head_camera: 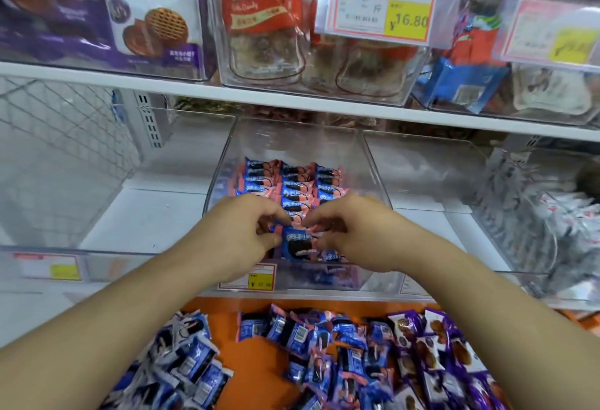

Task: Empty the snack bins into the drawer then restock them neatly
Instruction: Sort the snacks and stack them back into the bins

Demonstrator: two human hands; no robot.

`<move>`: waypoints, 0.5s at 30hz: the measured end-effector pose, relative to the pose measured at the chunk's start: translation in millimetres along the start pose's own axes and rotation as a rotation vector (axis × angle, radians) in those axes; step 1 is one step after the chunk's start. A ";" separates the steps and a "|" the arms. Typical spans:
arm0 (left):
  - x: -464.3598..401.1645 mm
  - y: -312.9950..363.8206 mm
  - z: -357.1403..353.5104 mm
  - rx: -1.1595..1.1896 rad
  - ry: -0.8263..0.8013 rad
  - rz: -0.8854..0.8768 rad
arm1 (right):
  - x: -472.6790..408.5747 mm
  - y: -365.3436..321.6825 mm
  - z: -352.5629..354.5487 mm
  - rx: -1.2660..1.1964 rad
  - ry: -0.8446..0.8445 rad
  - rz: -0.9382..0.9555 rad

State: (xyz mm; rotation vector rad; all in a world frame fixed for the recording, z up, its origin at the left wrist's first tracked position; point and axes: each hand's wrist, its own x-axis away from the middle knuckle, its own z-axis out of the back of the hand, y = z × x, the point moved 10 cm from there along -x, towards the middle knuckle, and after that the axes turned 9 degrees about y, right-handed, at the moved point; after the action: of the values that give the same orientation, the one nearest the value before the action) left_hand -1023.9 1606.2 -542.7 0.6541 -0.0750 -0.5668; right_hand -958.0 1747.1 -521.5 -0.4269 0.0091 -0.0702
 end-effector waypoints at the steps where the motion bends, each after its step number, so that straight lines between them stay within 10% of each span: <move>1: 0.3 0.3 -1.9 -0.010 -0.013 -0.001 | -0.9 0.1 -3.9 0.022 -0.010 0.005; 15: 1.4 9.5 -9.7 0.034 -0.039 -0.092 | 15.0 10.4 44.2 0.212 0.256 0.087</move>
State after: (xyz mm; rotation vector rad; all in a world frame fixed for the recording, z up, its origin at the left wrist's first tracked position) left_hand -1015.9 1617.0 -544.9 0.6819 -0.0916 -0.6687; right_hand -941.3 1773.8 -485.5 -0.2026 0.2704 -0.0393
